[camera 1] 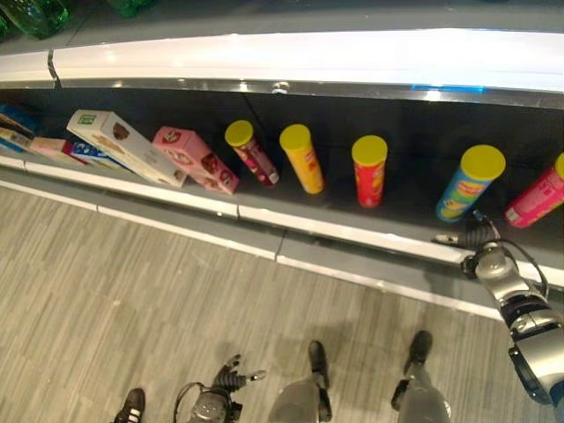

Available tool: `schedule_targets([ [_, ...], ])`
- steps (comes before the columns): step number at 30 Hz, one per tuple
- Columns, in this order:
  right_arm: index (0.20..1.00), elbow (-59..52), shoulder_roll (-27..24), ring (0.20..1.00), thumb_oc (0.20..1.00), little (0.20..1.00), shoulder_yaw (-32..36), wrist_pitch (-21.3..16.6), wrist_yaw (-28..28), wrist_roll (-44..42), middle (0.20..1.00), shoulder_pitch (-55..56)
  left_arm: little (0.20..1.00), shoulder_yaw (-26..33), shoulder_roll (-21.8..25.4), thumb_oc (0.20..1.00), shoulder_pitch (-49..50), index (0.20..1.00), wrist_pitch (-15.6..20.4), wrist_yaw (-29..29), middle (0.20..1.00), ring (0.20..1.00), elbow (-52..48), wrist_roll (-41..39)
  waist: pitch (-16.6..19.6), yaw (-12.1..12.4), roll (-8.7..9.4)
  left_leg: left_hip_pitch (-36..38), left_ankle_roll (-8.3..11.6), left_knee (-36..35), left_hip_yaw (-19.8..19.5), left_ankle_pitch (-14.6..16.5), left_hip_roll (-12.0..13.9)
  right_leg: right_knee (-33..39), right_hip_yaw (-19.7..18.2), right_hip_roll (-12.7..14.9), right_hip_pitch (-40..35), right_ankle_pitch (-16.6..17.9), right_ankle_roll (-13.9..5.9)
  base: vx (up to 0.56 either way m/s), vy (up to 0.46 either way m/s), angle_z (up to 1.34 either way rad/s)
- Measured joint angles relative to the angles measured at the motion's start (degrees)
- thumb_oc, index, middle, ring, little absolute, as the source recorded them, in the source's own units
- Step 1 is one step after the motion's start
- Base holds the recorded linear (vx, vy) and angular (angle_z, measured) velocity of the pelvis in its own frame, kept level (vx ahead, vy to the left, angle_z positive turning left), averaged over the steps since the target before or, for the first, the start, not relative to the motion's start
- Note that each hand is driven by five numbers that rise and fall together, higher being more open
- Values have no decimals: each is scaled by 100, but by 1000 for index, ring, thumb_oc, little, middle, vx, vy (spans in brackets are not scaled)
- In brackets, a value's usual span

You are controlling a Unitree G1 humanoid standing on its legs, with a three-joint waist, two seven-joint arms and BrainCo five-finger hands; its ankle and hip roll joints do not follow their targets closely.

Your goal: Put the goods on the table back onto the shelves and tidy them up.

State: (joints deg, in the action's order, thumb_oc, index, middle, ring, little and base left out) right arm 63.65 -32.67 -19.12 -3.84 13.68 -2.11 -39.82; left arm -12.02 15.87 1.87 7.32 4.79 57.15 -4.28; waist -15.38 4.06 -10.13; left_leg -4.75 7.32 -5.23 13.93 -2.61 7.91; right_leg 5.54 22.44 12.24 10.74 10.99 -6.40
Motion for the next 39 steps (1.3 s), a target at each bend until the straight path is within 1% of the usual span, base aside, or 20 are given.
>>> schedule_targets([
  [6,1000,10,8,1000,1000,1000,-44,7,0,85,1000,3,1000,1,0,1000,-1,1000,0,4,1000,1000,0,1,8,65,16,0,0,0,-3,0,0,0,4,0,-1,1,1,0,0,0],
  [14,1000,20,15,1000,1000,1000,-41,7,0,112,1000,77,1000,1,8,1000,-37,1000,0,13,1000,1000,6,3,19,65,59,7,-5,0,-14,-3,-5,-46,13,16,0,0,1,0,0,0],
  [17,1000,12,17,1000,1000,1000,52,-9,3,110,1000,228,1000,5,13,1000,-114,1000,-2,40,1000,1000,23,5,26,56,112,11,-12,1,-13,-8,-8,-65,6,20,6,-1,0,0,0,0],
  [19,1000,-44,16,1000,1000,1000,76,-15,12,111,1000,357,1000,13,15,1000,-178,1000,-5,60,1000,1000,130,6,42,19,178,13,-13,0,-5,-9,-13,-65,-4,21,11,-2,-1,0,0,0],
  [21,1000,-414,-9,1000,1000,1000,82,18,16,160,1000,615,1000,88,35,1000,-188,1000,-13,63,1000,1000,187,14,64,-62,284,12,-13,1,8,-9,-3,-65,-19,-23,25,-2,-1,-13,-7,-4],
  [23,1000,-1118,-5,1000,1000,1000,82,14,13,277,1000,1046,1000,175,94,1000,-185,1000,-43,68,1000,1000,286,45,130,-115,425,2,-13,0,80,-9,21,-61,-77,-32,79,0,2,-18,-7,-16],
  [25,1000,-1270,17,1000,1000,1000,76,-1,8,402,1000,1173,1000,178,148,1000,-191,1000,-37,69,1000,1000,325,58,151,-151,492,3,-13,0,120,-9,37,-58,-97,-38,103,10,15,-21,0,-11],
  [26,1000,-1584,-30,1000,1000,1000,195,71,3,449,1000,1384,1000,215,143,1000,-237,1000,-43,69,1000,1000,328,68,151,-230,536,4,-13,1,120,-9,38,-56,-111,-87,107,17,23,-13,1,-4],
  [27,1000,-2252,-46,1000,1000,1000,387,60,12,455,1000,1776,1000,363,148,1000,-227,1000,-38,73,1000,1000,327,72,149,-232,571,7,-12,0,134,-9,58,-51,-117,-101,109,21,29,-5,9,-13],
  [28,1000,-2583,-11,1000,1000,1000,372,-34,-3,507,1000,2055,1000,415,221,1000,-219,1000,-60,85,1000,1000,381,78,185,-339,680,40,-9,0,192,-6,95,-42,-170,-141,111,21,29,3,11,-18],
  [30,1000,-3158,-12,1000,1000,1000,577,-5,-14,576,1000,2501,1000,507,234,1000,-214,1000,-88,99,1000,1000,375,114,192,-391,768,100,11,0,275,9,106,-44,-265,-188,107,24,33,14,22,-22],
  [32,1000,-3748,2,1000,1000,1000,627,-55,-35,598,1000,2919,1000,632,253,1000,-175,1000,-156,114,1000,1000,388,125,221,-470,860,168,35,-2,368,28,117,-42,-353,-216,103,30,42,19,38,-33],
  [33,1000,-3923,17,1000,1000,1000,625,-68,-57,615,1000,3169,1000,672,297,1000,-167,1000,-171,119,1000,1000,387,215,304,-578,1008,236,50,-2,487,52,144,-11,-439,-254,106,32,42,35,66,-35],
  [35,1000,-4272,65,1000,1000,1000,833,-68,-131,614,1000,3611,1000,694,323,1000,-205,1000,-174,123,1000,1000,333,293,349,-640,1144,331,64,-2,616,66,124,-13,-580,-299,109,58,73,30,53,-38],
  [36,1000,-4353,114,1000,1000,1000,848,-114,-191,614,1000,3710,1000,702,356,1000,-176,1000,-174,123,1000,1000,347,309,385,-660,1202,375,66,-5,696,79,148,-11,-641,-290,104,34,45,33,70,-44],
  [37,1000,-4342,129,1000,1000,1000,842,-129,-239,613,1000,3771,1000,700,382,1000,-178,1000,-175,123,1000,1000,350,328,401,-713,1276,424,58,-4,786,89,171,-9,-715,-294,106,19,29,45,157,-34],
  [38,1000,-4424,182,1000,1000,1000,988,-162,-306,610,1000,4019,1000,679,393,1000,-165,1000,-248,125,1000,1000,125,334,441,-847,1337,475,50,-4,820,109,117,-24,-753,-328,105,33,29,34,169,-28],
  [39,1000,-4487,249,1000,1000,1000,1069,-177,-322,593,1000,4186,1000,673,394,1000,-148,1000,-251,124,1000,1000,-12,334,460,-865,1368,515,53,-4,870,113,109,-52,-818,-336,111,41,37,21,134,-33],
])
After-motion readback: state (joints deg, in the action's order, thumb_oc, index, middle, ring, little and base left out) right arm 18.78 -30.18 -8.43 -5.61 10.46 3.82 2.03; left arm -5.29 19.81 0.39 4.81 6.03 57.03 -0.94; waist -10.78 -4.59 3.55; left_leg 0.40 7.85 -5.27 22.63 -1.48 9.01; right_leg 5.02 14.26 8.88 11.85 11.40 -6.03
